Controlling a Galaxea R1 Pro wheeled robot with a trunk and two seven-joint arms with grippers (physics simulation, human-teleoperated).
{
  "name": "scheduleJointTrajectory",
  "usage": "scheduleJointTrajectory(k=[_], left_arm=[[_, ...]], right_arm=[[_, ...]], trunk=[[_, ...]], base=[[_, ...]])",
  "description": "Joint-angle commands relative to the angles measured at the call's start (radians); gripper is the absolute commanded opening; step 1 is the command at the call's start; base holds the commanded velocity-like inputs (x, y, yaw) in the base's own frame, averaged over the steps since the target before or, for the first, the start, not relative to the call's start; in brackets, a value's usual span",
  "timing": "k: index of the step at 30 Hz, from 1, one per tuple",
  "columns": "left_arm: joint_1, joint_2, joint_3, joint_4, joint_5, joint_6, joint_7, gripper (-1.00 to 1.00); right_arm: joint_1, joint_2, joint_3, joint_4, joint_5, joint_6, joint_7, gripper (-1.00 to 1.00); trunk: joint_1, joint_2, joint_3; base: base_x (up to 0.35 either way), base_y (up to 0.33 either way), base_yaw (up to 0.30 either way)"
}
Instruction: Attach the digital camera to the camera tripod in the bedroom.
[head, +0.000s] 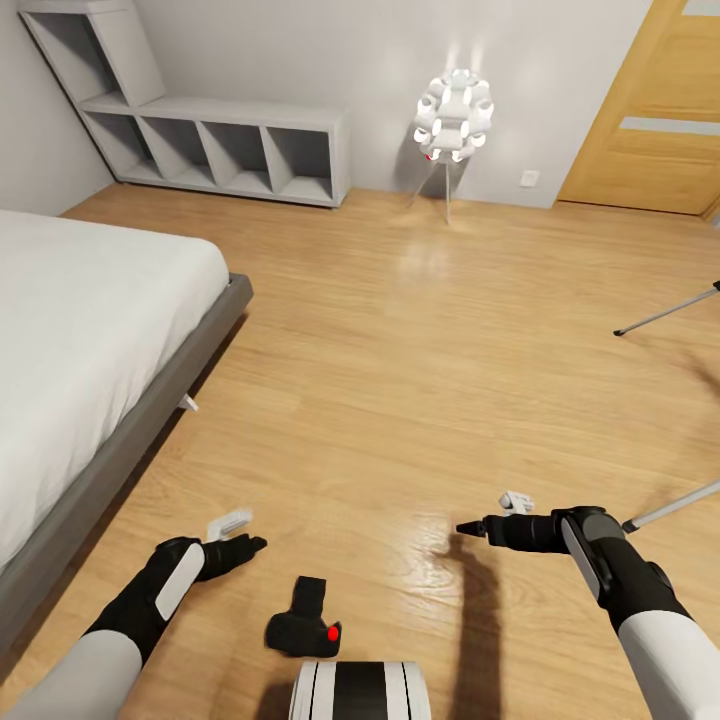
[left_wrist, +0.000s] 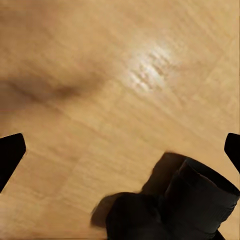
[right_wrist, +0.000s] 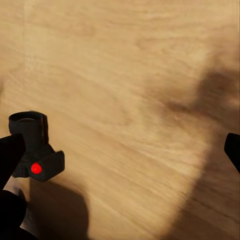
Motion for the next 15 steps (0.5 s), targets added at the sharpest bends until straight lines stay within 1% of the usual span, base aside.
scheduleJointTrajectory(k=[1,2,4,6,7,8,9,11,12,13,14,15], left_arm=[[0.0,0.012,-0.005,0.013,-0.003,0.002,0.004,1.0],[0.0,0.016,-0.006,0.018,-0.009,0.001,0.003,1.0],[0.0,0.036,-0.007,0.038,-0.046,-0.022,-0.002,1.0],[0.0,0.044,-0.008,0.05,-0.074,-0.047,-0.007,1.0],[0.0,0.051,-0.011,0.073,-0.122,-0.092,-0.024,1.0],[0.0,0.053,-0.013,0.089,-0.151,-0.117,-0.036,1.0],[0.0,0.058,-0.02,0.129,-0.214,-0.168,-0.071,1.0],[0.0,0.065,-0.03,0.178,-0.28,-0.22,-0.118,1.0],[0.0,0.074,-0.038,0.227,-0.349,-0.278,-0.176,1.0],[0.0,0.079,-0.04,0.25,-0.382,-0.309,-0.208,1.0],[0.0,0.091,-0.043,0.288,-0.44,-0.372,-0.277,1.0],[0.0,0.098,-0.043,0.302,-0.466,-0.402,-0.312,1.0]], right_arm=[[0.0,0.0,-0.002,-0.001,0.004,0.004,0.002,1.0],[0.0,-0.001,-0.002,-0.001,0.005,0.003,0.0,1.0],[0.0,-0.001,-0.002,-0.001,0.008,-0.005,-0.011,1.0],[0.0,-0.002,-0.002,-0.001,0.009,-0.011,-0.017,1.0],[0.0,-0.002,-0.002,-0.001,0.007,-0.019,-0.022,1.0],[0.0,-0.002,-0.002,0.0,0.006,-0.024,-0.024,1.0],[0.001,-0.002,-0.002,0.0,0.004,-0.035,-0.026,1.0],[0.0,-0.002,-0.002,0.001,0.002,-0.047,-0.028,1.0],[0.001,-0.002,-0.002,0.002,0.001,-0.058,-0.031,1.0],[0.001,-0.002,-0.002,0.002,0.0,-0.064,-0.033,1.0],[0.001,-0.002,-0.002,0.003,0.0,-0.074,-0.038,1.0],[0.001,-0.002,-0.002,0.005,-0.001,-0.077,-0.041,1.0]], trunk=[[0.0,0.0,-0.001],[0.0,0.0,-0.001],[0.0,0.0,-0.001],[0.0,0.0,-0.001],[0.0,0.0,-0.001],[0.0,0.0,-0.001],[0.0,0.0,-0.001],[0.0,0.0,-0.001],[0.0,0.0,-0.001],[0.0,0.0,-0.001],[0.0,0.0,-0.001],[0.0,0.0,-0.001]], base=[[0.0,0.0,0.0],[0.0,0.0,0.0],[0.0,0.0,0.0],[0.0,0.0,0.0],[0.0,0.0,0.0],[0.0,0.0,0.0],[0.0,0.0,0.0],[0.0,0.0,0.0],[0.0,0.0,0.0],[0.0,0.0,0.0],[0.0,0.0,0.0],[0.0,0.0,0.0]])
